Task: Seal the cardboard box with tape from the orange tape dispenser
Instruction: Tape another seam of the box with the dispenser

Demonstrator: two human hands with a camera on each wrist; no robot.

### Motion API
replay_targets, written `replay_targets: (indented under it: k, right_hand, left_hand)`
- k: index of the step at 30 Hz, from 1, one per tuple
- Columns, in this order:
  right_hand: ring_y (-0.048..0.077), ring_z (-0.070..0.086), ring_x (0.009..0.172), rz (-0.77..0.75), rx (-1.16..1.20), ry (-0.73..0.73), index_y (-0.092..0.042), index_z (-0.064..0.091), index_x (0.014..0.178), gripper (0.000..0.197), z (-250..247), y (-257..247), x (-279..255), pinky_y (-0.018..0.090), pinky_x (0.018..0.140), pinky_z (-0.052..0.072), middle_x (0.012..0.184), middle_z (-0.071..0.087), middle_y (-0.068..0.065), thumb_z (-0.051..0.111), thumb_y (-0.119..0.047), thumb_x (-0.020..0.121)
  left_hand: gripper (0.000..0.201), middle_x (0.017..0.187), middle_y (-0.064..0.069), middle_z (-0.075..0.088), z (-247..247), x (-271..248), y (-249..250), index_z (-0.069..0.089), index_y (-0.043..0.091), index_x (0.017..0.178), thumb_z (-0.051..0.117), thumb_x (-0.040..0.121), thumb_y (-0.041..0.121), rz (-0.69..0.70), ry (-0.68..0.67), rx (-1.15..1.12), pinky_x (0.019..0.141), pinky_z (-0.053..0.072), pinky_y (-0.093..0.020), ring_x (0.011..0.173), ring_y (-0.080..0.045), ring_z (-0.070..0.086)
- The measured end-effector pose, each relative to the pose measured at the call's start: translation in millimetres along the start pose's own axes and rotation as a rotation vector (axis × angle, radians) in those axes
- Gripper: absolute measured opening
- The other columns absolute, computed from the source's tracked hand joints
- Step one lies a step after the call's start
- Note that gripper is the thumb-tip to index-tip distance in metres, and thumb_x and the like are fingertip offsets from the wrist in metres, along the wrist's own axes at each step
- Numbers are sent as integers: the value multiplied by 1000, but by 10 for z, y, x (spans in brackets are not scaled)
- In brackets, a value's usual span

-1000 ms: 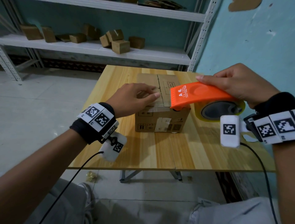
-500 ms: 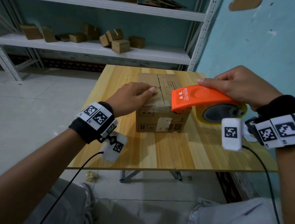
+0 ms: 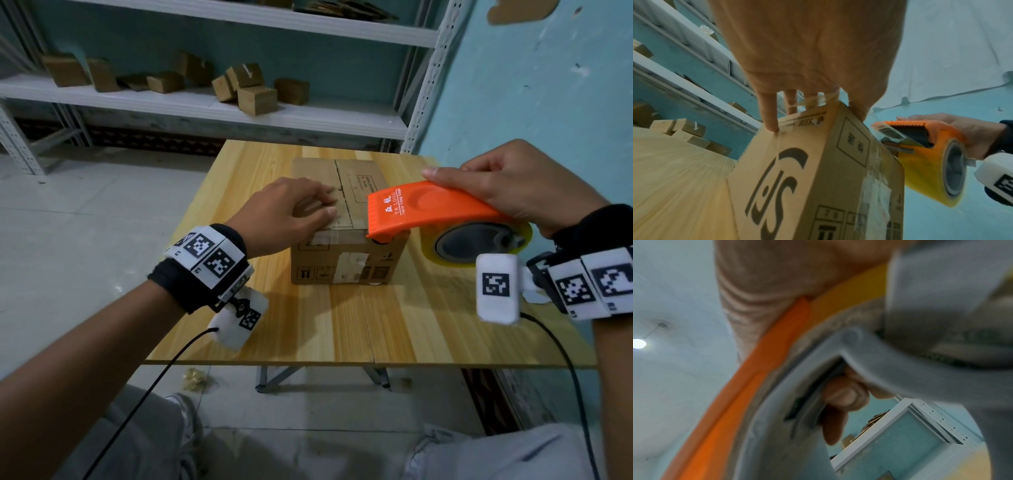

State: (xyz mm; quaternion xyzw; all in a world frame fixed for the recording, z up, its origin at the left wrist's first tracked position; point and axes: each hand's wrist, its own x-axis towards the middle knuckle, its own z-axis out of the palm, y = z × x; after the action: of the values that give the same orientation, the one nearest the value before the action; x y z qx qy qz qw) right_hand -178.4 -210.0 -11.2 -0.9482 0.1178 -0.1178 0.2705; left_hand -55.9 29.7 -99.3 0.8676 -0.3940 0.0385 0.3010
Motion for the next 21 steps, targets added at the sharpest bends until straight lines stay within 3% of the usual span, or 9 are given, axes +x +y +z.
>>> replay_targets:
  k: [6, 9, 13, 17, 21]
  right_hand:
    - [1, 47, 35, 9, -24, -16, -9, 62, 60, 57, 29, -4, -5, 26, 55, 34, 38, 49, -7, 66, -64, 76]
    - [4, 49, 39, 11, -33, -17, -12, 61, 58, 55, 35, -15, -12, 26, 56, 34, 38, 49, -10, 65, -62, 78]
    - [-2, 48, 36, 7, -44, -18, -10, 63, 60, 56, 30, -17, -9, 26, 56, 33, 37, 49, -9, 65, -63, 78]
    - [-1, 47, 35, 4, -51, -24, -11, 61, 58, 56, 28, -16, -5, 27, 55, 34, 37, 48, -8, 65, -64, 77]
    - [-2, 46, 34, 2, -51, -26, -13, 58, 55, 54, 27, -29, -11, 26, 54, 34, 36, 47, -10, 65, -62, 79]
  left_hand:
    - [33, 133, 12, 55, -5, -3, 4, 58, 26, 121, 49, 95, 44, 26, -1, 70, 82, 31, -20, 120, -7, 45]
    - [34, 131, 11, 55, 5, -1, 19, 58, 25, 122, 46, 96, 44, 28, 12, 81, 83, 34, -22, 117, -8, 46]
    - [41, 129, 11, 55, 9, 1, 68, 58, 25, 120, 46, 93, 53, 2, 7, 63, 73, 35, -15, 110, -6, 47]
    - [46, 130, 8, 56, -10, 21, 98, 58, 23, 118, 51, 88, 57, 14, -5, 125, 73, 40, -18, 110, -11, 50]
    - [39, 126, 6, 56, -33, 52, 154, 56, 24, 112, 52, 88, 55, -16, -22, 142, 72, 43, -21, 106, -13, 51]
